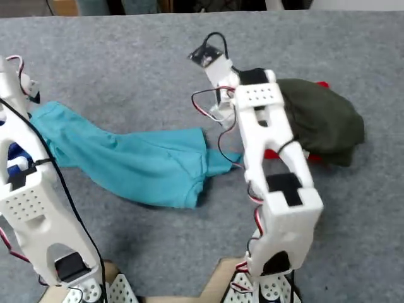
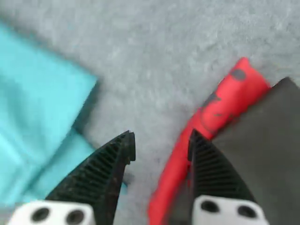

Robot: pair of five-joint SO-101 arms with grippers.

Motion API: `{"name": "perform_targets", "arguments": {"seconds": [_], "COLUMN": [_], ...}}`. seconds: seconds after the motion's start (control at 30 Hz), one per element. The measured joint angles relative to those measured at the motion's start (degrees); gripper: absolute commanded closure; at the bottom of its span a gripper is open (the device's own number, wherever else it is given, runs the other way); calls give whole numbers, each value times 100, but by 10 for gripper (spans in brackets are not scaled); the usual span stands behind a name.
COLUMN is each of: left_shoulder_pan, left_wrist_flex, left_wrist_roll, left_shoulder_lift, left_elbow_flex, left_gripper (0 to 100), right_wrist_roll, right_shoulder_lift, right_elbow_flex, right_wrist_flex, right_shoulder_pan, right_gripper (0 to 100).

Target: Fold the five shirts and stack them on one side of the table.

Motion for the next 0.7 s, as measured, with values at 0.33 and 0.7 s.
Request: {"name": "perform_targets", "arguments": {"seconds": [0.33, 0.7], "left_shoulder_pan": [105, 158], "left_wrist_flex": [70, 607], "left_wrist_roll": [35, -273], "left_shoulder_lift": [1152, 1424], "left_elbow_flex": [-35, -35], "left_gripper": [780, 859], "right_wrist_roll": [-3147, -3675], "right_shoulder_lift": [1987, 3798], "right_elbow_flex": [-1662, -4703], "right_wrist_flex": [624, 2084], "right_shoulder_pan": [-1292, -1160], "right_gripper": [801, 985]}}
